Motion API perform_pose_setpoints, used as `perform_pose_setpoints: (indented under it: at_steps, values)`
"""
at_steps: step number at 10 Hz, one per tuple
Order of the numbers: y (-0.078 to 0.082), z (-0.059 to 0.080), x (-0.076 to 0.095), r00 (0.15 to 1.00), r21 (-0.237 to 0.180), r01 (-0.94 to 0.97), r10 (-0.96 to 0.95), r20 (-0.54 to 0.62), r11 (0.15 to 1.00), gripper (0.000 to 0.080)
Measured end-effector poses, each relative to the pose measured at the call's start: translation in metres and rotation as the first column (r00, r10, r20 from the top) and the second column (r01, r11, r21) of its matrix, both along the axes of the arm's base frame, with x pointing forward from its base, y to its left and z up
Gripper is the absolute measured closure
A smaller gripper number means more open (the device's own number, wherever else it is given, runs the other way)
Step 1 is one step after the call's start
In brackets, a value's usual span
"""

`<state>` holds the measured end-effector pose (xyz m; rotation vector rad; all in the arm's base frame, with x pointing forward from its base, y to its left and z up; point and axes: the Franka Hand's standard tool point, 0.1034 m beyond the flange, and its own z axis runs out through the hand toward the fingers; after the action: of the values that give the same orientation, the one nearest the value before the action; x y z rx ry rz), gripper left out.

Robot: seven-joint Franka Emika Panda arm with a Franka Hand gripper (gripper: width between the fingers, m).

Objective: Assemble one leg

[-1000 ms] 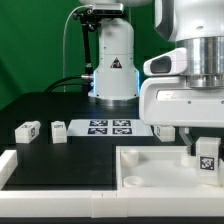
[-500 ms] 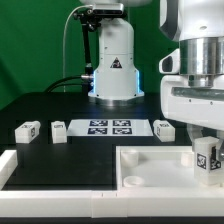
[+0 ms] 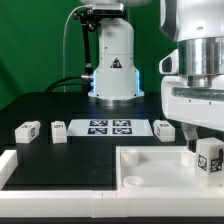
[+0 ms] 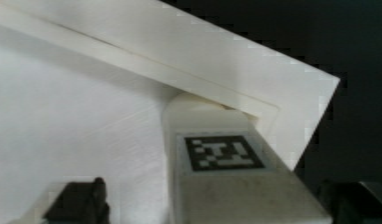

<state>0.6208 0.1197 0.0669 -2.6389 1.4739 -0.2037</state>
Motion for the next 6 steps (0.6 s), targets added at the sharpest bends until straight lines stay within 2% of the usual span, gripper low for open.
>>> perform_pose_setpoints:
  at_steps: [2,4,6]
  values:
    - [-0.0067,-0.005,0.0003,0.947,-0.064,-0.32,0.321,-0.007,0.945,0.0152]
    - [-0.0047,-0.0032,0.0004,0.857,-0.097,-0.515,0.515,-0.027,0.851,0.015]
    - [-0.0037,-0.001,0.0015,0.725,-0.121,-0.688,0.687,-0.058,0.716,0.015]
